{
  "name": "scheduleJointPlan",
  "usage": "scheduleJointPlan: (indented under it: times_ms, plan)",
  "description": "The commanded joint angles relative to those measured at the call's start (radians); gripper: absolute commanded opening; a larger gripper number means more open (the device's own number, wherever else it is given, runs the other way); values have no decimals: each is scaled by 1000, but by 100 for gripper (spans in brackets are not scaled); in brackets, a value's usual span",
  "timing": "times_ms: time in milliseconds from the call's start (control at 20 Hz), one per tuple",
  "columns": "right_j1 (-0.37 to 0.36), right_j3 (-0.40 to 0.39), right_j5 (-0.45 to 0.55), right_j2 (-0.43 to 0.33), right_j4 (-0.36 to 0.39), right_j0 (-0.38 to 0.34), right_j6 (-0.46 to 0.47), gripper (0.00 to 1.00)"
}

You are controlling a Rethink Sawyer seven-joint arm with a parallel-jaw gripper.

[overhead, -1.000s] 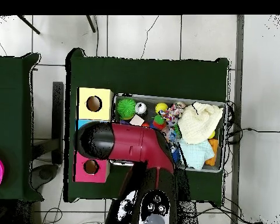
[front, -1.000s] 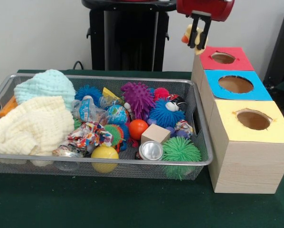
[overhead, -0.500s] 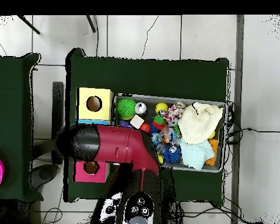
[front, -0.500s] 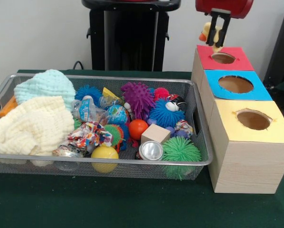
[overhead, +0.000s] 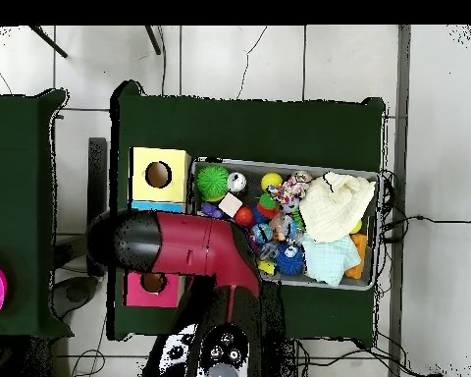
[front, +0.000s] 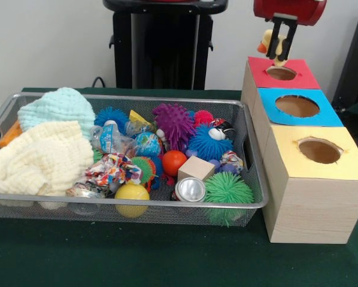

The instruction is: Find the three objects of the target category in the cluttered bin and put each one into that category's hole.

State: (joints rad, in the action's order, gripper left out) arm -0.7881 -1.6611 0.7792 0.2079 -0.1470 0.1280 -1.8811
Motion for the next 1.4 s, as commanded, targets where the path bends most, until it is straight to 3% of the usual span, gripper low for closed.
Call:
scheduleJointPlan:
  times_ms: [50, 300, 750, 1400]
  plan:
    - [21, -172, -91, 4, -24, -1, -246, 0]
    - [14, -226, -150, 1, -24, -4, -228, 0]
    - [42, -238, -198, 5, -20, 5, -223, 0]
    - [-24, -232, -72, 48, -48, 84, -268, 0]
